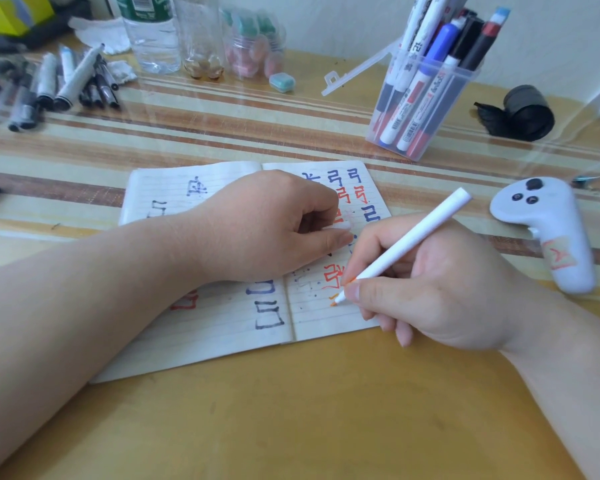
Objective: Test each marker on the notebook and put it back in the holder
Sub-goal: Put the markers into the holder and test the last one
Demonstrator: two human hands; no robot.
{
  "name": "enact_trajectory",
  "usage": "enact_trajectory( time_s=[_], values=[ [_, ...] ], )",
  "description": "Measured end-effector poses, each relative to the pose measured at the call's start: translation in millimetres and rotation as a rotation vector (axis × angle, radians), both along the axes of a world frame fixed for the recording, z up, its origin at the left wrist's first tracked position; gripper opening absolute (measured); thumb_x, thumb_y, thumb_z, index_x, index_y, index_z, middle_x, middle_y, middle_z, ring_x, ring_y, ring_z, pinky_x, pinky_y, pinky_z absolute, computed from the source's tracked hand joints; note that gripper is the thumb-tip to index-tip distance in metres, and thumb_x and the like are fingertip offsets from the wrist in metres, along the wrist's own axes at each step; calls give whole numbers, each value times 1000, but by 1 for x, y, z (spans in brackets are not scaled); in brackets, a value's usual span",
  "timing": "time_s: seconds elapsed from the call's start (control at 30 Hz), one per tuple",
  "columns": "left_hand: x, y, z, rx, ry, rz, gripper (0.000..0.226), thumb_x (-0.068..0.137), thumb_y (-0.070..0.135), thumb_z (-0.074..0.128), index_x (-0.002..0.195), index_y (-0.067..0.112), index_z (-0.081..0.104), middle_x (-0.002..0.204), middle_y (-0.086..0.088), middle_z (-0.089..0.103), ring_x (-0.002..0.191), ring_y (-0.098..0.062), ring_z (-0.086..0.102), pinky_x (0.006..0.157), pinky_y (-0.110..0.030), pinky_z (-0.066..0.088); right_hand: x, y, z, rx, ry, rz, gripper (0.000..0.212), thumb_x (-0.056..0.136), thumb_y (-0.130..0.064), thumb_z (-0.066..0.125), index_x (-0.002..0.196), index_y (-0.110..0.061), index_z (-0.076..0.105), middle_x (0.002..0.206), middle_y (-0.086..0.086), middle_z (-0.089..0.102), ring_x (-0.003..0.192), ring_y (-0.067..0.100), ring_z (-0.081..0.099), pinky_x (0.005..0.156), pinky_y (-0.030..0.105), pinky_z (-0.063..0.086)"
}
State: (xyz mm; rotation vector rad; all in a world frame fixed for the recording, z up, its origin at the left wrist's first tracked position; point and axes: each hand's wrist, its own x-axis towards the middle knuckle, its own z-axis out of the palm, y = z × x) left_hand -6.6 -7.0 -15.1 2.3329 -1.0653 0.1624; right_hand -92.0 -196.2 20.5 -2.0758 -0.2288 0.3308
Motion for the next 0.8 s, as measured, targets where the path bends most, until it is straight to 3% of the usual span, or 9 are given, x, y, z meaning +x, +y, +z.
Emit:
enact_trajectory(
  time_s=[0.1,0.27,0.53,0.8],
  values=[
    [0,0,0,2,-2,-3,38,88,51,56,61,33,36,51,12,42,55,-2,45,52,-24,29,2,-1,-1,-36,-25,-20,12,80,-6,72,72,-11,64,56,12,63,43,33,57,38,33,45],
    [0,0,0,-1,-5,0,39,88,51,57,61,33,36,50,11,42,55,-2,45,53,-24,30,0,-4,1,41,7,3,3,74,-15,69,72,-13,67,56,5,63,43,15,57,38,26,43],
    [0,0,0,7,-9,3,38,88,51,56,61,32,37,51,11,42,56,-3,46,51,-16,27,-3,-5,-3,82,9,40,5,76,-18,71,78,-14,69,61,9,66,47,15,59,41,26,46],
    [-1,0,1,4,-5,-4,37,87,51,58,62,33,38,52,10,43,56,-5,47,53,-19,29,-3,-3,1,18,-3,41,10,78,-9,76,73,-12,68,59,13,64,44,18,57,39,29,46]
  ],
)
